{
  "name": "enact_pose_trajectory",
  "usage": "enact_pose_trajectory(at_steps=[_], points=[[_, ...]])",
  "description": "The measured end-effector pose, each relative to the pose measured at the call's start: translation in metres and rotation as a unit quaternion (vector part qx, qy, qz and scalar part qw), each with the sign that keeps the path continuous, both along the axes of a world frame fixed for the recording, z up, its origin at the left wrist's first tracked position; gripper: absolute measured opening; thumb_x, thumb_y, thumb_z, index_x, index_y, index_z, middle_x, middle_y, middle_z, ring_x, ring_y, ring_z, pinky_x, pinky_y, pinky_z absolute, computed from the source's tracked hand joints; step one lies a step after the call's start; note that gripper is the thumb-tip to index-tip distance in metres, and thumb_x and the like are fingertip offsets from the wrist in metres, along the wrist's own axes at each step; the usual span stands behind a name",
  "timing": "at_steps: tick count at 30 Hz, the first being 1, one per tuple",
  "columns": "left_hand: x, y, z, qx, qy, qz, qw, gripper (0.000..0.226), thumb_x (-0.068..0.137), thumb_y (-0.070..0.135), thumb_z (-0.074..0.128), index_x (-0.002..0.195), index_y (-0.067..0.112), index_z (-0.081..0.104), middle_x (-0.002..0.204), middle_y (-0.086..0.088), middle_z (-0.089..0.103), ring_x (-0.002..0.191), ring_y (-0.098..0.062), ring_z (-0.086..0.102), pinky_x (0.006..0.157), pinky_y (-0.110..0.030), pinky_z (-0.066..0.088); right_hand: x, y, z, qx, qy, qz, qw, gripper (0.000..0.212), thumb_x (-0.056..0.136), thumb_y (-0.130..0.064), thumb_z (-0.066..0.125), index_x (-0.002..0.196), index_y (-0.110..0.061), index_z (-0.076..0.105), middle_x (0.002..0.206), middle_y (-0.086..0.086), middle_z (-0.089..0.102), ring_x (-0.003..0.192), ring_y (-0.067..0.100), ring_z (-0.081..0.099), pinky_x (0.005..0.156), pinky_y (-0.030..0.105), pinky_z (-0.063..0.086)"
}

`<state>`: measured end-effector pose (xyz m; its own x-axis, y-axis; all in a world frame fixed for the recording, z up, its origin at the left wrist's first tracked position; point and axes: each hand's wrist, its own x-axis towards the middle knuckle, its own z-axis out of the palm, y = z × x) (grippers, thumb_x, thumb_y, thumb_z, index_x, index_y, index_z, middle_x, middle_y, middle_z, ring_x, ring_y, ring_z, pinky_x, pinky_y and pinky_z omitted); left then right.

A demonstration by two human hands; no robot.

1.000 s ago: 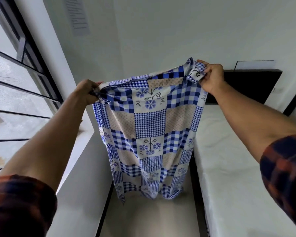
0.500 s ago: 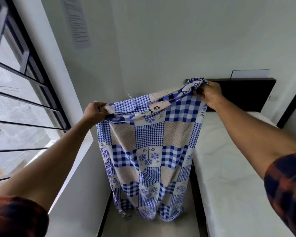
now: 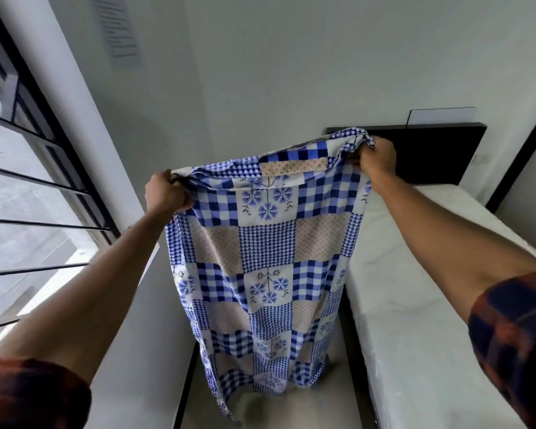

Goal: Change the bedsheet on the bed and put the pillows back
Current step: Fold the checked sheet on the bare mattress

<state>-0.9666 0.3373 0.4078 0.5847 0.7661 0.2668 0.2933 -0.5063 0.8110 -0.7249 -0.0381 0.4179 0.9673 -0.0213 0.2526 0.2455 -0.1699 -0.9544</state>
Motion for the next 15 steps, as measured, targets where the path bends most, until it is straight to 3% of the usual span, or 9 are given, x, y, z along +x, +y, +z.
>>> enact_pose_trajectory(at_steps=[3, 5, 7, 10, 12, 15], points=[[0.015, -0.018, -0.01, 0.002, -0.058, 0.023, 0.998, 0.022, 0.075, 0.014, 0.046, 0.092, 0.01, 0.06, 0.095, -0.016, 0.071, 0.087, -0.034, 0.066, 0.078, -0.044, 0.056, 0.003, 0.006, -0.025, -0.025, -0.056, -0.089, 0.994, 0.021, 0.09, -0.026, 0.053, 0.084, -0.015, 0.07, 0.086, 0.005, 0.073, 0.082, 0.026, 0.07, 0.075, 0.05, 0.059], [0.024, -0.03, -0.022, -0.008, -0.09, 0.016, 0.996, 0.021, 0.08, 0.013, 0.044, 0.097, 0.007, 0.055, 0.098, -0.018, 0.066, 0.088, -0.033, 0.06, 0.078, -0.041, 0.047, -0.007, 0.009, -0.041, -0.009, -0.067, -0.114, 0.991, 0.022, 0.092, -0.022, 0.05, 0.09, -0.011, 0.069, 0.088, 0.008, 0.071, 0.085, 0.027, 0.068, 0.076, 0.048, 0.057], [0.033, -0.036, -0.038, -0.003, -0.119, -0.003, 0.993, 0.026, 0.079, 0.014, 0.038, 0.099, 0.006, 0.053, 0.094, -0.018, 0.062, 0.084, -0.031, 0.057, 0.074, -0.039, 0.042, -0.013, 0.007, -0.056, 0.0, -0.074, -0.124, 0.99, 0.023, 0.091, -0.02, 0.049, 0.095, -0.009, 0.068, 0.091, 0.009, 0.071, 0.087, 0.028, 0.067, 0.074, 0.041, 0.055], [0.042, -0.05, -0.051, 0.068, -0.153, -0.041, 0.985, 0.031, 0.08, 0.007, 0.042, 0.109, 0.007, 0.056, 0.083, -0.01, 0.059, 0.078, -0.03, 0.055, 0.068, -0.035, 0.036, -0.017, 0.001, -0.082, -0.071, -0.139, -0.139, 0.978, 0.021, 0.09, -0.01, 0.048, 0.1, -0.004, 0.065, 0.092, 0.016, 0.069, 0.085, 0.034, 0.064, 0.065, 0.029, 0.038], [0.053, -0.056, -0.06, 0.139, -0.115, -0.075, 0.981, 0.037, 0.084, 0.0, 0.043, 0.119, 0.009, 0.055, 0.077, -0.01, 0.057, 0.07, -0.028, 0.051, 0.062, -0.034, 0.033, -0.012, -0.004, -0.107, -0.127, -0.191, -0.138, 0.964, 0.024, 0.091, -0.008, 0.049, 0.11, -0.003, 0.064, 0.097, 0.02, 0.069, 0.087, 0.038, 0.064, 0.068, 0.031, 0.04], [0.077, -0.053, -0.08, 0.206, -0.053, -0.114, 0.97, 0.039, 0.086, 0.005, 0.041, 0.122, 0.017, 0.048, 0.076, -0.013, 0.058, 0.068, -0.034, 0.052, 0.059, -0.039, 0.038, 0.002, -0.014, -0.144, -0.217, -0.244, -0.132, 0.936, 0.027, 0.093, -0.01, 0.052, 0.118, -0.006, 0.06, 0.107, 0.024, 0.066, 0.094, 0.042, 0.062, 0.075, 0.042, 0.049]])
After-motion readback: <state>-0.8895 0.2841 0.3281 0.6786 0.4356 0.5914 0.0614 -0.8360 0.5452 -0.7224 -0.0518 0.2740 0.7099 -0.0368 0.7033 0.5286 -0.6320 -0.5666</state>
